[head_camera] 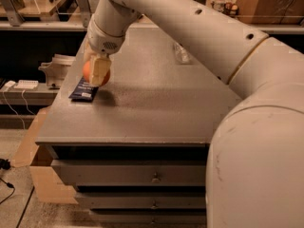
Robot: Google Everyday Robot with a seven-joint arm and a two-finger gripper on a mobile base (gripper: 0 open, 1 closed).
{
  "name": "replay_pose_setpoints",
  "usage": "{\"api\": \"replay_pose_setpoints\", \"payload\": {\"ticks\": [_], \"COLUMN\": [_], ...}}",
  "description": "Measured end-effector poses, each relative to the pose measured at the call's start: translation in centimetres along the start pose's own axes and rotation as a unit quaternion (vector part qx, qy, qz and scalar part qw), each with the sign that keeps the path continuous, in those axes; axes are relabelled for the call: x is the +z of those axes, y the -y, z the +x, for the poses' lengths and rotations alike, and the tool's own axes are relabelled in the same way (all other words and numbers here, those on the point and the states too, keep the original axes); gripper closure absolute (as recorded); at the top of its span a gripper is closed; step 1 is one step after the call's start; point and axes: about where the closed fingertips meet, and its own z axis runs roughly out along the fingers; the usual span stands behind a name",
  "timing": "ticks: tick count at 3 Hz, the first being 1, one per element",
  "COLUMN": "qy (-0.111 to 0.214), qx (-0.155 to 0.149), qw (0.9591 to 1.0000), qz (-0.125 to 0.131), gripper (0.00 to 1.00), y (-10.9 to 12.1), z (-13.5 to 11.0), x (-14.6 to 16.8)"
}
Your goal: Move orange near rxbar blueberry
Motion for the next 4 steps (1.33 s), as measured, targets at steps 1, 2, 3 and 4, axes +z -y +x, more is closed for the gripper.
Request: {"api": "replay_pose_setpoints", "payload": {"ticks": [1,2,3,4], "qy": [0.000,0.000,0.001,0.002], "qx": [0.000,0.006,0.014,0.019], "qw": [1.0000,1.0000,0.9999,0.9998], "qz": [-0.001,-0.003,-0.008,-0.011], "gripper": [1.00,1.00,1.00,1.00], "y": [0.0,-0.1,-0.3,-0.5], "z": [0.0,0.6,1.2,1.7], "x": [0.1,0.4,0.9,1.3]}}
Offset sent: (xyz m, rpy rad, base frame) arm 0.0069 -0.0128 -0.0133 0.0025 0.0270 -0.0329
